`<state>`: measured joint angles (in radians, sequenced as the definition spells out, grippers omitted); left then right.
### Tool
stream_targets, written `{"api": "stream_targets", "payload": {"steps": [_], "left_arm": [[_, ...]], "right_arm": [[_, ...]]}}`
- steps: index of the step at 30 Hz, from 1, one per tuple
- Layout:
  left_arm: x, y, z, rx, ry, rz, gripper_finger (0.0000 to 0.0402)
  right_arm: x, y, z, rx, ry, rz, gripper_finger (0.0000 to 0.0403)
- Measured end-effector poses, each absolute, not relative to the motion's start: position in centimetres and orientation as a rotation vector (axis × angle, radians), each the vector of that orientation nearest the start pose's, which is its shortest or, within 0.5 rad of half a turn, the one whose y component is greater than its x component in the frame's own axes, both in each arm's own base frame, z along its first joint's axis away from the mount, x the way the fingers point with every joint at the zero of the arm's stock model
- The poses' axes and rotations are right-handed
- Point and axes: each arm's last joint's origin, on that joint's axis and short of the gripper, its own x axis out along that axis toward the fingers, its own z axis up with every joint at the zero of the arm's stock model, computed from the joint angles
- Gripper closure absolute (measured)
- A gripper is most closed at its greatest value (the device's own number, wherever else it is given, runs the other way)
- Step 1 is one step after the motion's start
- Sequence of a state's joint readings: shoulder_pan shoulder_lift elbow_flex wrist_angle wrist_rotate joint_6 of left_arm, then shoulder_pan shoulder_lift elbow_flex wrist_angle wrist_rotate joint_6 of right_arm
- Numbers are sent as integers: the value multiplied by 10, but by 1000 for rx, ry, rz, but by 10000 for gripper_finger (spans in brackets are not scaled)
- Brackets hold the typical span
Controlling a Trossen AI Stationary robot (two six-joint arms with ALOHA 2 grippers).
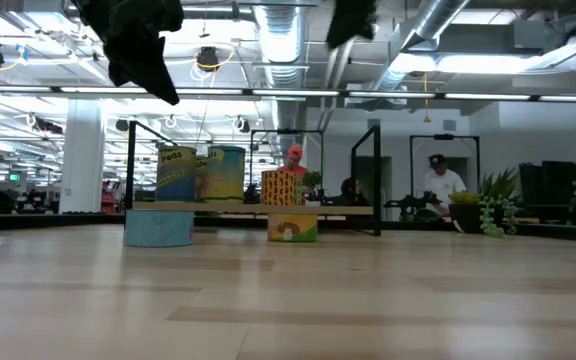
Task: Pick and place cans onto a shelf
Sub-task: Put the canned peas on the shelf
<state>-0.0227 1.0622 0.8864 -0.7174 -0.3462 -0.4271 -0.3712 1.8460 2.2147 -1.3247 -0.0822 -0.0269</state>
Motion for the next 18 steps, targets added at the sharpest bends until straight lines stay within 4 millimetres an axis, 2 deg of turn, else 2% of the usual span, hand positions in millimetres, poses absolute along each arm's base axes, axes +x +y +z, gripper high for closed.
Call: {"api": "stream_targets", "payload": {"steps": [5,10,14,18], "left_arm": [[219,4,282,-244,678,420,402],[250,7,288,-158,485,382,402],[278,26,297,-49,272,410,402],[308,61,309,77,206,431,401]], "right_arm": [[289,-78,453,158,975,-177,311],[257,-51,471,182,970,-358,310],[230,-34,483,224,887,-465,310],[205,-17,493,241,803,-507,310]]}}
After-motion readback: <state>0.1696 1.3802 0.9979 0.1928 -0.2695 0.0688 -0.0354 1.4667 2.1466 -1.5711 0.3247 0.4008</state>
